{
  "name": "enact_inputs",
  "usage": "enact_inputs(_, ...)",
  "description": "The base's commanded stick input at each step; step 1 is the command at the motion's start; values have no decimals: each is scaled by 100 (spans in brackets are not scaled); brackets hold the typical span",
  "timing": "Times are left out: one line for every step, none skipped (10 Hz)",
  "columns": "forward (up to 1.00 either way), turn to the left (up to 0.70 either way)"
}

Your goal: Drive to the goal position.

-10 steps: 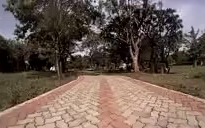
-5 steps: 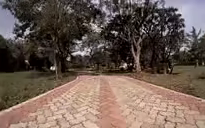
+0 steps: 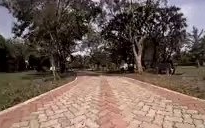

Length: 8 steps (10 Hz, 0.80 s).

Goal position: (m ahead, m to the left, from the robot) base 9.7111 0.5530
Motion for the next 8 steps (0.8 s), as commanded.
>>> enact_inputs(70,0)
enact_inputs(70,0)
enact_inputs(70,0)
enact_inputs(70,0)
enact_inputs(70,0)
enact_inputs(70,0)
enact_inputs(70,0)
enact_inputs(70,0)
